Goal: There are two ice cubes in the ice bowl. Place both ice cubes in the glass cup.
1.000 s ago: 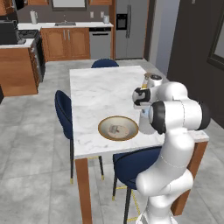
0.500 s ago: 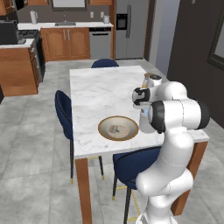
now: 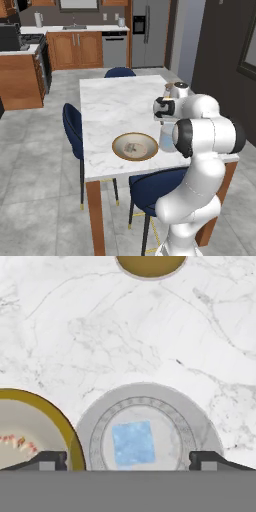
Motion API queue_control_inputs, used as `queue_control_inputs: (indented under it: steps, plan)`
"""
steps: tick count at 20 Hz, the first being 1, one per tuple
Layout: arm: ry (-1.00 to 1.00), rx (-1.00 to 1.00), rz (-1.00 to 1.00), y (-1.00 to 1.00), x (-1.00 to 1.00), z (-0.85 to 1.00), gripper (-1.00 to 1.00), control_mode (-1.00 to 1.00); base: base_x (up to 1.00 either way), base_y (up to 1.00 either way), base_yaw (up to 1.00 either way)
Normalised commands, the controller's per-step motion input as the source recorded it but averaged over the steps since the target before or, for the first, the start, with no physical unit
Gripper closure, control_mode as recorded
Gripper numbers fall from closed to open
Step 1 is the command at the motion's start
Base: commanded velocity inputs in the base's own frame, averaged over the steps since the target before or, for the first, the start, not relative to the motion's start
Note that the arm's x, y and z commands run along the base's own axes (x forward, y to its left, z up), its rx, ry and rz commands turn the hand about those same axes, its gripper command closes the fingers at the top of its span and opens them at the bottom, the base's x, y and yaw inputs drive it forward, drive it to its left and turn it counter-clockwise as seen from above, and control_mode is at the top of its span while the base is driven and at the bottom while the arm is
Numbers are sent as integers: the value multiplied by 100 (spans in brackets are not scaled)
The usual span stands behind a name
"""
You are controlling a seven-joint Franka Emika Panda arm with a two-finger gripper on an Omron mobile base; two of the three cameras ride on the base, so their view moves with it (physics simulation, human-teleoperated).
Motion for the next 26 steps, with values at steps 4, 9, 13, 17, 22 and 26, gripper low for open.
queue_control_inputs:
  steps: [4, 9, 13, 17, 22, 26]
  plan:
    - [-15, 0, 0, 0, -41, 45, -100, -100, 0, 0, 0]
    - [-12, 0, 0, 27, -53, 9, -100, -100, 0, 0, 0]
    - [-6, 5, 0, 94, -12, 0, -100, -100, 0, 0, 0]
    - [-1, 8, 0, 100, 0, 0, -100, -100, 0, 0, 0]
    - [0, 9, 0, 95, 0, 0, -100, -100, 0, 0, 0]
    - [1, 1, 0, 50, 0, 0, -100, -100, 0, 0, 0]
